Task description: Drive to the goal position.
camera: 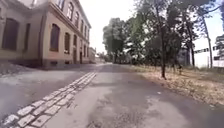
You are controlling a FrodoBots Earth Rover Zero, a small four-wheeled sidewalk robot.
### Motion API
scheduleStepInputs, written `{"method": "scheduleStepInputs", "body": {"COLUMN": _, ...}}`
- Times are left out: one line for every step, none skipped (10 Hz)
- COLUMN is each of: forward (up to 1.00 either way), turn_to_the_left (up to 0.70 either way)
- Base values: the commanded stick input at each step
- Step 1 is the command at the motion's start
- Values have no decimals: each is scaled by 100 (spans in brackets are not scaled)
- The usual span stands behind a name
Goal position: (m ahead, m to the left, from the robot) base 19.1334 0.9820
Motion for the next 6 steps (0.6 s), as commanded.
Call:
{"method": "scheduleStepInputs", "body": {"forward": 70, "turn_to_the_left": 0}}
{"method": "scheduleStepInputs", "body": {"forward": 70, "turn_to_the_left": 0}}
{"method": "scheduleStepInputs", "body": {"forward": 70, "turn_to_the_left": 0}}
{"method": "scheduleStepInputs", "body": {"forward": 70, "turn_to_the_left": 0}}
{"method": "scheduleStepInputs", "body": {"forward": 70, "turn_to_the_left": 0}}
{"method": "scheduleStepInputs", "body": {"forward": 70, "turn_to_the_left": 0}}
